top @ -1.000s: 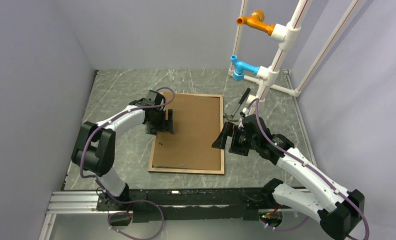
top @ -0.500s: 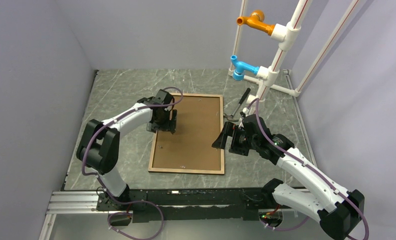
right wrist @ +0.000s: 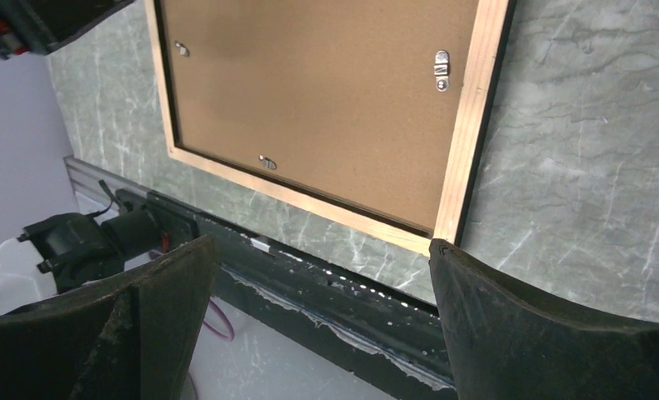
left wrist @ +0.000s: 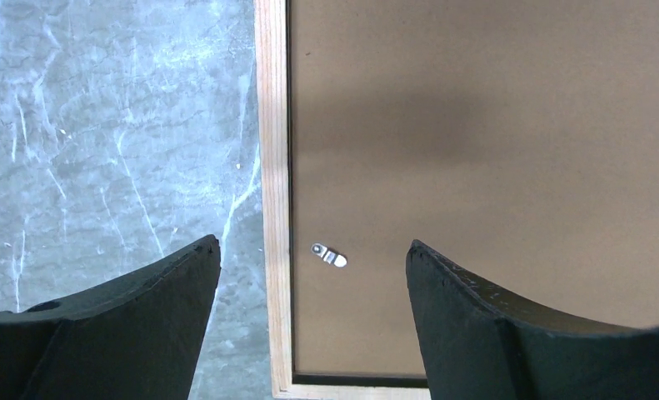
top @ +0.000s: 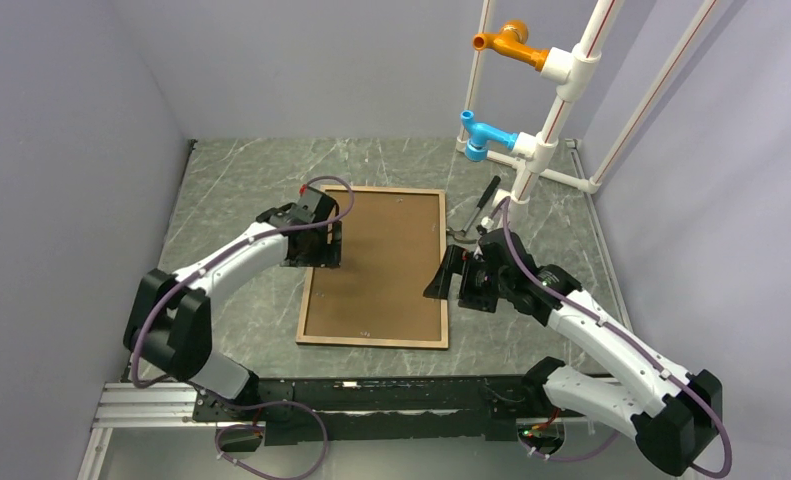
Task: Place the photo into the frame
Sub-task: Place the photo frame item in the photo frame.
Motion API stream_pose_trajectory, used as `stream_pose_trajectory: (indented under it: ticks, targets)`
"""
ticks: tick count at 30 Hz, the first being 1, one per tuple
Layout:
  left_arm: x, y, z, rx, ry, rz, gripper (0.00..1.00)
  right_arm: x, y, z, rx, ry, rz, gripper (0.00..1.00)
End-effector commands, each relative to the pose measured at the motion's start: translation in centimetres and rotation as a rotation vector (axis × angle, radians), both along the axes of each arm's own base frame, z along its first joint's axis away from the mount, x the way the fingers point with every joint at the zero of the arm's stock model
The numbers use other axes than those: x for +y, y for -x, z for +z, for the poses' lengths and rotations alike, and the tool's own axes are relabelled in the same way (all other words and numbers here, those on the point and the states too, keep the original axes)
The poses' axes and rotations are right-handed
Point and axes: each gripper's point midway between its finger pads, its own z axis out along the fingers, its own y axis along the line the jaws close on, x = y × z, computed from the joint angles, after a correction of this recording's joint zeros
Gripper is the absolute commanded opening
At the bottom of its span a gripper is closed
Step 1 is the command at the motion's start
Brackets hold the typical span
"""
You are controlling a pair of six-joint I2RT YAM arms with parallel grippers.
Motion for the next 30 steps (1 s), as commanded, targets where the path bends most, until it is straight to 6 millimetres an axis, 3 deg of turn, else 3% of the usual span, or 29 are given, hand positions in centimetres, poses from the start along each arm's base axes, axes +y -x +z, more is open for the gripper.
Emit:
stream_pose_trajectory:
  ticks: [1,9,20,30]
  targets:
    - [-0.9,-0.1,2.0,-0.090,0.095,-0.001,0.85,-0.7,-0.3,-1.1,0.005,0.057,-0.005,0.99]
    - [-2.8,2.3,1.6,-0.067,0.311,-0.070,0.83,-1.4,0.1,-4.6,0.058,0.134,0.002,0.99]
    - [1.6,5.6,-2.3,0.049,0.368,0.081,0.80,-2.2,1.3,-9.9,0.156,0.227,0.015,0.95]
    - [1.1,7.9,-6.1,0.162,0.403,0.103,0.70,-1.5,2.3,-13.2,0.222,0.292,0.050,0.77]
